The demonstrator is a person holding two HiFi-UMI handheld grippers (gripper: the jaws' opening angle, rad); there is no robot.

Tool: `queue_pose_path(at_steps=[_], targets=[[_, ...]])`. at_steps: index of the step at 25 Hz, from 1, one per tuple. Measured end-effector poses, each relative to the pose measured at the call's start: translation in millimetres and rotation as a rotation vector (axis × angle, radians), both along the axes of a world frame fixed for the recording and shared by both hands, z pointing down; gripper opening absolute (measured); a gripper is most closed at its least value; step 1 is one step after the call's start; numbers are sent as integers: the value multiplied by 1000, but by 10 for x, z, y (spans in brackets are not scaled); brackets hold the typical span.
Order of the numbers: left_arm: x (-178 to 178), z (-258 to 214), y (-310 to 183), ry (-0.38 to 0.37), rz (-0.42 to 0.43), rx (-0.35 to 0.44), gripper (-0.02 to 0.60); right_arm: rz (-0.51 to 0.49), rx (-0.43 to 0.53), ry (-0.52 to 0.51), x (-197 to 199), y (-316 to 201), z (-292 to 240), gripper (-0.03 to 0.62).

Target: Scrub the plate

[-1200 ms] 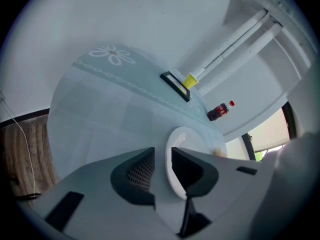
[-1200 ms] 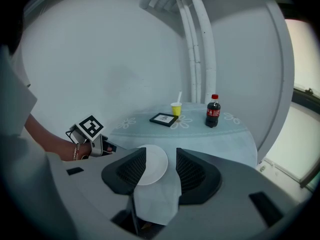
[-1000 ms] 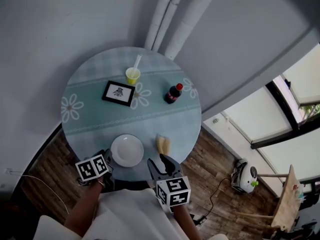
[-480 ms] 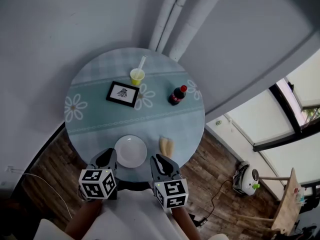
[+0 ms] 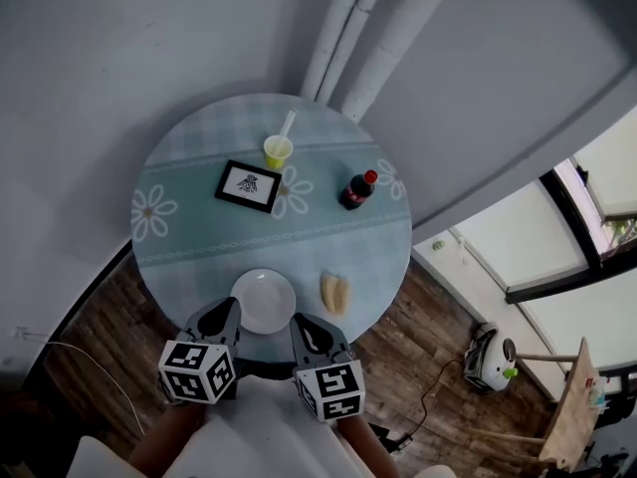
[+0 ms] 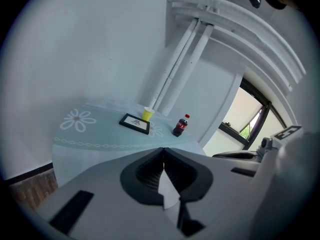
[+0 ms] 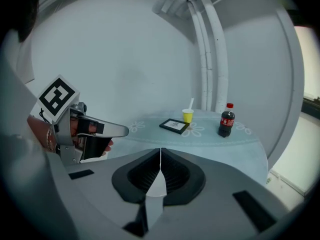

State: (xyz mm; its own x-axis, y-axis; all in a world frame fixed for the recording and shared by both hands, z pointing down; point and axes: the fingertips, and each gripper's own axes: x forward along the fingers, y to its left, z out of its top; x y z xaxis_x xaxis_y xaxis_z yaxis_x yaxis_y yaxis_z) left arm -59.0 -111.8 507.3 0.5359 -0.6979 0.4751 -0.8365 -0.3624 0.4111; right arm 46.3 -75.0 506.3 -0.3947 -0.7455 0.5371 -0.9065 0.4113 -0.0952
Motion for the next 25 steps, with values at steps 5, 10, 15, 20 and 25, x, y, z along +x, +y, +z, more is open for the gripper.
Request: queue_pose_path(at_steps=[5, 10, 15, 20, 25], targets=[[70, -8, 9, -7, 51, 2, 11, -12, -6, 11, -43, -22, 7, 35], [153, -26, -1, 18, 101, 10, 11, -24, -9, 31, -68, -18, 21, 35], [237, -43, -25, 23, 139, 10, 11, -23, -7, 45, -51, -44, -23, 35], [270, -60, -58, 21, 158, 25, 11, -34, 18, 61, -91, -60, -55, 35], [322, -61, -79, 46, 180, 16, 11, -43, 17, 69, -84, -86, -26, 35]])
